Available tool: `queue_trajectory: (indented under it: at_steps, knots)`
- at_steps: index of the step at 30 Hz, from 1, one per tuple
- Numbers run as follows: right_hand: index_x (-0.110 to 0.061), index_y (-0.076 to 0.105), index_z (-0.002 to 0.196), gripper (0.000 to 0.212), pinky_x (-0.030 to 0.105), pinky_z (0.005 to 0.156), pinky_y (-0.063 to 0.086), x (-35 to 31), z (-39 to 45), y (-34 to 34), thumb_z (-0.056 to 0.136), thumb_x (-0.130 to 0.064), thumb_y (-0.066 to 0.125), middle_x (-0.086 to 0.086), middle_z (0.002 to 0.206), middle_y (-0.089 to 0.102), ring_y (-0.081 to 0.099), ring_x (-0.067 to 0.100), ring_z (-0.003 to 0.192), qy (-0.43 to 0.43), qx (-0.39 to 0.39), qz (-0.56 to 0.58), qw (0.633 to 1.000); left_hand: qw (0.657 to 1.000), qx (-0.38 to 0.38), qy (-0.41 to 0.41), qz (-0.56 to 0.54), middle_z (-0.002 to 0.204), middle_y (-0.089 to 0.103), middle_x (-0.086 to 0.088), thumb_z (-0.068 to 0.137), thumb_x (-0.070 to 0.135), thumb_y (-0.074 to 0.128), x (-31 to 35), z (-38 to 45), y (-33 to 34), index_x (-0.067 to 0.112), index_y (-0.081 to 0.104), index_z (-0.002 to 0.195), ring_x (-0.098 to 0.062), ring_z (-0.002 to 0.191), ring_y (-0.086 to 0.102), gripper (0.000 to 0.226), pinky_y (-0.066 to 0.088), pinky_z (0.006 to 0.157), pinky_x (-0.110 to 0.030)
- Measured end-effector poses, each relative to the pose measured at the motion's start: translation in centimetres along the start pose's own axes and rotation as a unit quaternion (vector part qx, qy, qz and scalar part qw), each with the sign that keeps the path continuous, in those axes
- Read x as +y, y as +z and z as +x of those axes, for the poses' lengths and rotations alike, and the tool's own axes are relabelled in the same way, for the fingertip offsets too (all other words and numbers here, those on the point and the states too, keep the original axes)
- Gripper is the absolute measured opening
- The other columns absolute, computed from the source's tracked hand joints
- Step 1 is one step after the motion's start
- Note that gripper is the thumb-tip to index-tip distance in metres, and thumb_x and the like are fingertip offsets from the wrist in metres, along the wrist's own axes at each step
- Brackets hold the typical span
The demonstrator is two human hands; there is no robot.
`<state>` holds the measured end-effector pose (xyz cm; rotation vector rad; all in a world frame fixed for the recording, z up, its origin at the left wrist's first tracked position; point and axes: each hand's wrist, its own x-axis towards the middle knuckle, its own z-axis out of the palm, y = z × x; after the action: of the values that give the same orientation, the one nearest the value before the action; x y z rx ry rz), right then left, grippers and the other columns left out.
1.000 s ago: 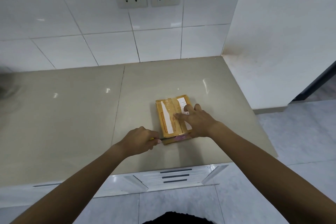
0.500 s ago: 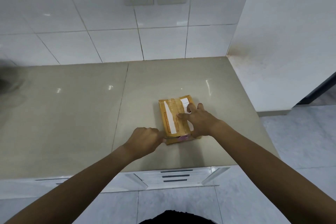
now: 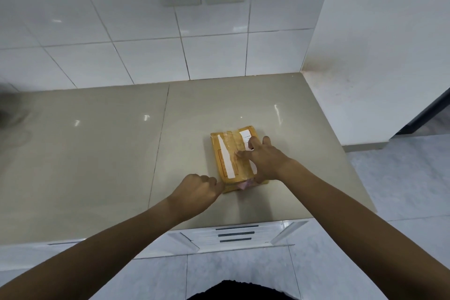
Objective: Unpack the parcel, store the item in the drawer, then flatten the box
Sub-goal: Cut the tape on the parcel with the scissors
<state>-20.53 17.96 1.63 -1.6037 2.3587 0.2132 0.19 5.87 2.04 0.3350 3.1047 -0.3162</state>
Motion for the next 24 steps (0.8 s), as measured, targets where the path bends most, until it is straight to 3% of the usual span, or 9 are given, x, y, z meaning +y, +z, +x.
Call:
queue_trajectory:
  at_steps: [4,7,10,12,14,16,21,24]
  knots:
    - [-0.032,0.024,0.148,0.091,0.045,0.100,0.046,-0.2,0.0,0.0,0.075,-0.055,0.073,0.010,0.146,0.026,0.026,0.035,0.129,0.001,0.002,-0.002,1.000,0.999,0.035,0.040,-0.002,0.061,0.063,0.001,0.062,0.019,0.085,2.8,0.2,0.5,0.018,0.069,0.089,-0.012,0.045,0.055,0.032,0.039,0.041,-0.018]
    - [-0.031,0.024,0.148,0.092,0.045,0.099,0.047,-0.3,-0.1,0.1,0.075,-0.055,0.073,0.011,0.146,0.026,0.027,0.035,0.129,-0.001,0.004,-0.005,1.000,0.997,0.073,-0.033,-0.021,0.063,0.064,0.000,0.067,0.018,0.082,1.8,-0.4,0.6,0.018,0.069,0.089,-0.012,0.045,0.055,0.026,0.043,0.040,-0.019]
    - [-0.030,0.026,0.148,0.092,0.045,0.096,0.048,-0.2,-0.2,0.1,0.074,-0.058,0.072,0.012,0.143,0.028,0.029,0.036,0.127,-0.001,0.008,-0.005,1.000,0.983,0.120,-0.113,-0.076,0.077,0.065,-0.002,0.085,0.017,0.063,-0.9,-2.5,1.1,0.015,0.065,0.112,-0.016,0.056,0.056,0.027,0.045,0.043,-0.025]
    - [-0.031,0.025,0.147,0.090,0.046,0.096,0.049,-0.2,-0.5,0.2,0.074,-0.060,0.070,0.012,0.144,0.030,0.031,0.036,0.125,-0.005,0.024,-0.006,1.000,0.966,0.094,-0.223,-0.087,0.088,0.066,-0.008,0.088,0.011,0.055,-2.3,-3.5,2.0,0.012,0.056,0.128,-0.023,0.067,0.059,0.040,0.049,0.046,-0.031]
    - [-0.032,0.025,0.146,0.089,0.047,0.094,0.049,-0.2,-1.0,0.6,0.074,-0.067,0.064,0.013,0.142,0.034,0.038,0.036,0.121,-0.009,0.052,-0.018,0.998,0.925,0.026,-0.364,-0.106,0.101,0.063,-0.016,0.088,0.003,0.050,-2.9,-3.5,3.3,0.007,0.048,0.137,-0.032,0.083,0.060,0.049,0.054,0.057,-0.040]
    - [-0.032,0.025,0.145,0.086,0.049,0.092,0.047,-0.3,-1.8,1.3,0.076,-0.075,0.053,0.014,0.141,0.039,0.044,0.036,0.117,-0.007,0.084,-0.041,0.996,0.892,-0.052,-0.427,-0.138,0.114,0.056,-0.020,0.088,0.003,0.044,-3.0,-2.9,4.4,0.006,0.039,0.142,-0.037,0.100,0.055,0.053,0.053,0.071,-0.047]
    - [-0.016,0.053,0.125,0.077,0.051,0.096,0.044,-1.1,-3.6,3.2,0.080,-0.074,0.032,0.015,0.133,0.054,0.051,0.035,0.119,-0.027,0.190,-0.027,0.981,0.887,-0.103,-0.423,-0.155,0.128,0.050,-0.016,0.089,0.020,0.047,-1.9,-1.2,5.7,0.012,0.036,0.142,-0.035,0.114,0.047,0.055,0.050,0.085,-0.045]
    - [-0.009,0.061,0.113,0.052,0.045,0.090,0.050,-1.6,-3.8,3.9,0.088,-0.053,0.048,0.015,0.120,0.062,0.060,0.035,0.106,-0.083,0.258,-0.020,0.962,0.906,-0.014,-0.392,-0.156,0.146,0.038,-0.014,0.086,0.033,0.054,-1.5,-0.6,4.6,0.017,0.030,0.145,-0.035,0.131,0.038,0.065,0.040,0.100,-0.050]
